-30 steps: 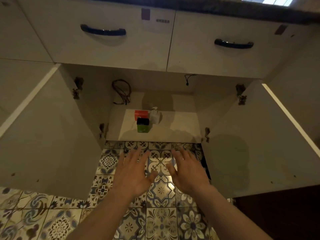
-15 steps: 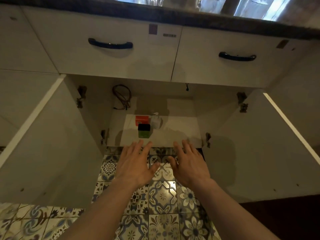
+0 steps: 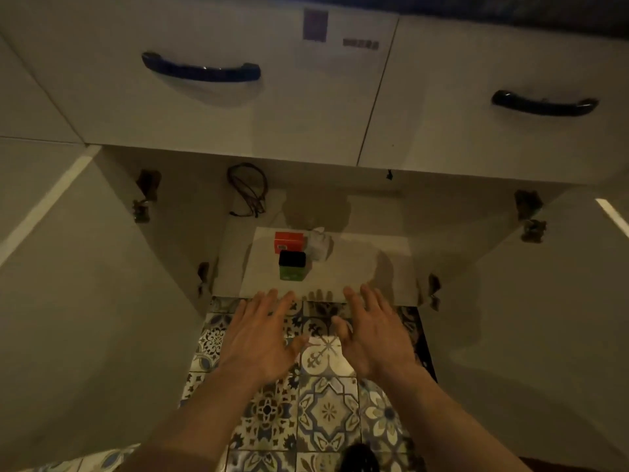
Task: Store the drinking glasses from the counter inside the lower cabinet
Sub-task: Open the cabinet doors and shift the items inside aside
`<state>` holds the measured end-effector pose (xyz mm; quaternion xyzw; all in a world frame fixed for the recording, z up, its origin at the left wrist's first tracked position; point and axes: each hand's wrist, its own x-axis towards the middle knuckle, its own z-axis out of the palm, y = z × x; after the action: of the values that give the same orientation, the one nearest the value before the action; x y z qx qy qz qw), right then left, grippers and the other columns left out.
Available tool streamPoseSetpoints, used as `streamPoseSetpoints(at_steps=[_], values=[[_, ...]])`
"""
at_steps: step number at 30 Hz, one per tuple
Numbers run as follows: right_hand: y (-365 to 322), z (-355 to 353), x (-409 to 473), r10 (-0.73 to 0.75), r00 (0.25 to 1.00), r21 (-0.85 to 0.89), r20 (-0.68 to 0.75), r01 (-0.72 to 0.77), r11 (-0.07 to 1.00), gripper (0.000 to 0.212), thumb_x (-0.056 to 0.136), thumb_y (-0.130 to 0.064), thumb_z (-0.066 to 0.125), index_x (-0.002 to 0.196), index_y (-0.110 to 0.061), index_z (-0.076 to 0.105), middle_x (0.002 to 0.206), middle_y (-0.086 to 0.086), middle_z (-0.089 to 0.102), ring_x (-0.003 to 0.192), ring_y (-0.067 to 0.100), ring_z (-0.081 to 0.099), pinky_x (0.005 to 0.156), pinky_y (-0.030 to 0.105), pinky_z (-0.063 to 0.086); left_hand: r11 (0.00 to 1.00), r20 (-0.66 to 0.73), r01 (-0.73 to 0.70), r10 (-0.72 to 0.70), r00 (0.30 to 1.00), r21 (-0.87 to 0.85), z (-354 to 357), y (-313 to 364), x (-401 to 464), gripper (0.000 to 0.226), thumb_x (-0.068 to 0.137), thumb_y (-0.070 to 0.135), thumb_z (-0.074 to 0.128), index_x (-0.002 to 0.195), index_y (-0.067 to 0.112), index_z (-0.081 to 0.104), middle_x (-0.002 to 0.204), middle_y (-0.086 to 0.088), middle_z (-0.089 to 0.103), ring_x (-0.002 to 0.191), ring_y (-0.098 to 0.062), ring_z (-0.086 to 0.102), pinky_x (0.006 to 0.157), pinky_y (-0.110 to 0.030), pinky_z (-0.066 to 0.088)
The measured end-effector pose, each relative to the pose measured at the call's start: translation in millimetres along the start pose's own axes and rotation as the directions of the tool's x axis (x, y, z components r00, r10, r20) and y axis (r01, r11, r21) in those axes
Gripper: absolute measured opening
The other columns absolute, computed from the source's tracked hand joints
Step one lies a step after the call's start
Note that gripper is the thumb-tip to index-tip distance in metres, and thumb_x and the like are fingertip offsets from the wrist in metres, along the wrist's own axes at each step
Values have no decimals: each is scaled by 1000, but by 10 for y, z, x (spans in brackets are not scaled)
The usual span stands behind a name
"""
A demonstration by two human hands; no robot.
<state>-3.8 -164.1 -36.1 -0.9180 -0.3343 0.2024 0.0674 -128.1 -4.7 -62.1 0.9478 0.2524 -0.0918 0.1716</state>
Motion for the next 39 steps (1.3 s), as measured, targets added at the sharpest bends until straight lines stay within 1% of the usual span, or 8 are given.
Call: streamPoseSetpoints(at_steps=[6, 13, 15, 18, 23, 28, 34, 39], values=[[461, 196, 943, -53, 998, -1, 41, 53, 999, 63, 103, -52, 28, 158, -25, 14, 167, 9, 15, 153, 30, 13, 123, 45, 21, 999, 20, 41, -42, 999, 12, 438, -47, 910, 82, 91, 70, 35, 156, 34, 2, 166, -1, 4, 151, -22, 3, 121, -42, 1], [793, 838, 1773, 42, 984, -10, 172, -41, 999, 56, 101, -55, 31, 145, -22, 41, 144, 11, 52, 128, 32, 49, 106, 45, 41, 997, -6, 73, -73, 997, 13, 1157, -310, 1592, 82, 88, 72, 36, 155, 35, 9, 163, -2, 19, 148, -24, 17, 120, -42, 13], [839, 1069, 1986, 39, 982, 8, 182, -41, 999, 58, 101, -56, 31, 148, -23, 39, 154, 11, 42, 138, 31, 41, 111, 44, 38, 998, 1, 65, -65, 998, 6, 1339, -439, 1766, 83, 87, 73, 36, 155, 35, 6, 164, -1, 15, 149, -23, 15, 120, -41, 11], [845, 1459, 2417, 13, 984, 78, 176, -28, 997, 65, 102, -55, 34, 159, -30, 13, 168, 1, 12, 153, 24, 15, 122, 40, 22, 998, 16, 59, -59, 998, -5, 1654, -720, 2127, 86, 88, 69, 43, 156, 35, 2, 166, -1, 6, 151, -22, 9, 120, -40, 5], [759, 1859, 3242, 81, 996, 212, -43, -70, 975, 64, 100, -48, 49, 155, -23, 29, 157, 6, 37, 141, 26, 39, 112, 38, 35, 999, -19, -8, 7, 1000, -35, 1899, -1144, 2820, 92, 87, 64, 51, 156, 33, -1, 166, -1, 4, 150, -22, 10, 119, -37, 7], [818, 2044, 3958, 209, 934, 344, -288, -103, 933, 59, 91, -35, 69, 143, -20, 45, 140, 8, 51, 123, 32, 55, 96, 42, 49, 988, -116, -132, 141, 983, 83, 1848, -1468, 3451, 86, 90, 52, 59, 156, 32, 8, 163, -1, 17, 146, -21, 22, 115, -34, 19], [1187, 2312, 4585, 207, 932, 546, -297, -12, 838, 81, 72, -15, 89, 141, -13, 47, 134, 16, 53, 122, 35, 55, 97, 51, 51, 940, -112, -313, 329, 938, 137, 2076, -1528, 3975, 102, 72, 61, 75, 152, 39, 17, 154, 12, 31, 134, -13, 36, 102, -26, 29], [1544, 2364, 4931, 191, 892, 502, -410, 46, 864, 69, 77, 0, 80, 138, -16, 52, 135, 13, 55, 118, 32, 58, 94, 46, 53, 906, -387, -401, 325, 863, -134, 2185, -1654, 4162, 61, 82, 79, 45, 133, 44, 45, 121, 20, 58, 106, -5, 54, 87, -27, 43]])
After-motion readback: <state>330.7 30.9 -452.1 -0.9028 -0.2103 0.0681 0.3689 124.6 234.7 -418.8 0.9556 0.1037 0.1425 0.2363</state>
